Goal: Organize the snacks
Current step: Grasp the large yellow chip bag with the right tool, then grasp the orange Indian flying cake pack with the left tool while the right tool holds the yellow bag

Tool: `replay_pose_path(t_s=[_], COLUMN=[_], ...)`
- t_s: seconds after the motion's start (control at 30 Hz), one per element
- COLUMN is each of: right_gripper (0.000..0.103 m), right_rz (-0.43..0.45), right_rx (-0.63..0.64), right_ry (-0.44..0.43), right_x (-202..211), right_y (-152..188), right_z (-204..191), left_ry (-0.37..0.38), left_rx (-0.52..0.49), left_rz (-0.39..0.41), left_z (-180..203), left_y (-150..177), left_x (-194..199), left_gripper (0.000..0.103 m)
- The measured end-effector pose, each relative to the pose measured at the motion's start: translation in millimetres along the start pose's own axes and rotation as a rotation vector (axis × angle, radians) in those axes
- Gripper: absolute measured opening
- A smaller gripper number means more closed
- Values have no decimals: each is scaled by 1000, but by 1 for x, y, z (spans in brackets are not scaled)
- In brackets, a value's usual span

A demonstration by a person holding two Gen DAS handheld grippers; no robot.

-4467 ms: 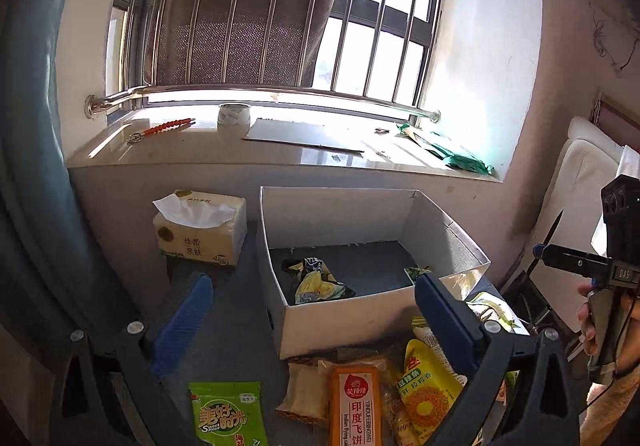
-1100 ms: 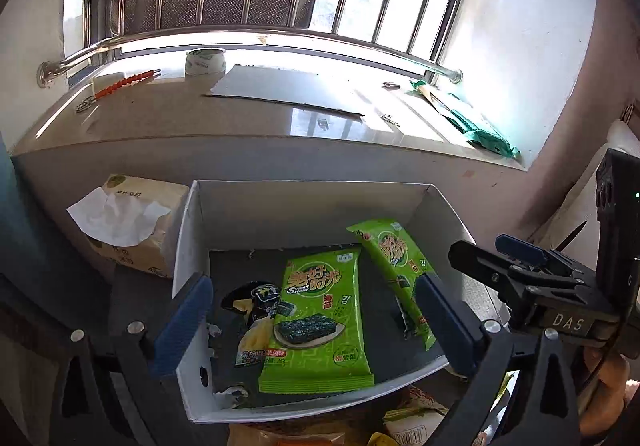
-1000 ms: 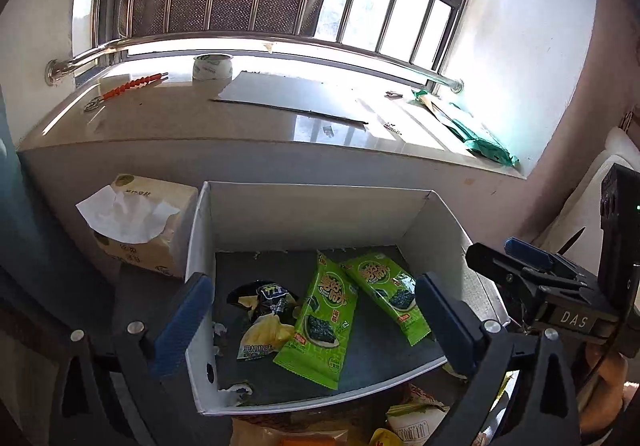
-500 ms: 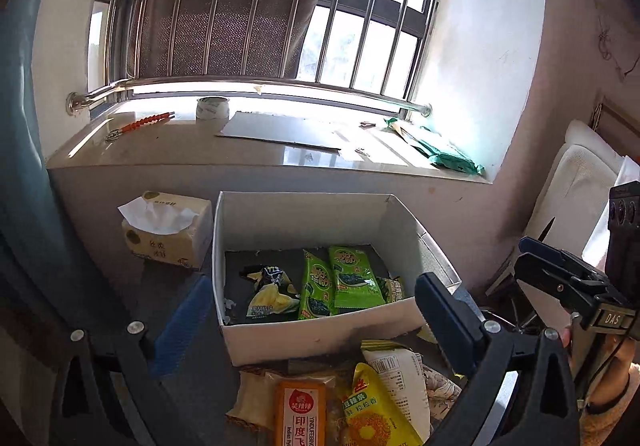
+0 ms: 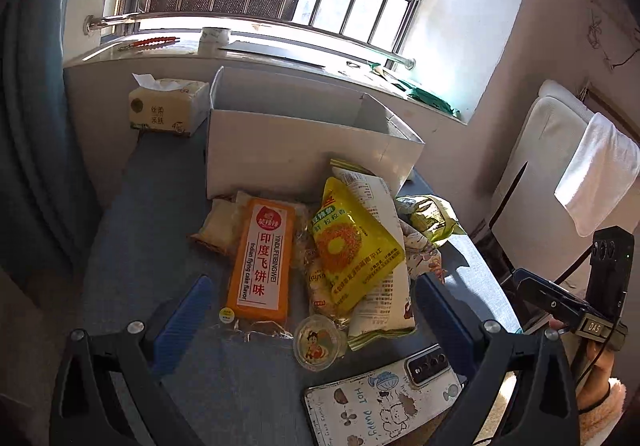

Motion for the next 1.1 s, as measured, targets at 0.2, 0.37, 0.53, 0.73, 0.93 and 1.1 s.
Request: replay_pose_path(t_s=[0.2, 0.37, 0.53, 0.73, 0.93, 1.1], right_gripper=[103, 103, 103, 103, 103, 73], right_rz=[-33, -68, -74, -156, -328, -390], right_rx=[-56, -30, 71, 113, 191, 155], right_ry=[18, 92, 214, 302, 408, 389], right_x=[-6, -29, -58, -107, -158, -165], right_y=[16, 2, -34, -69, -65, -57], right_z=[23, 33, 44, 61, 76, 80], left_ry=[50, 54, 65, 55, 27, 18], left_rx=[58, 30, 25, 66, 97, 136], left_rz=[-17, -15, -49, -53, -65, -66], left_z=[2, 9, 9, -6, -23, -38], left_y=[25, 21, 27, 30, 35, 39], left_x=[-2, -4, -10, -9, -6, -4], left_gripper=[103, 103, 103, 103, 103, 103])
Point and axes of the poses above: each gripper's, at about its wrist camera, not at the fingertips, and x roughly against the way its jaws point, z to its right, y to its underside, the point moved 10 cm from there along -x, roughly the way its jaws point, and after that the axes turned 3 degrees about -x, right-handed, at the moved point
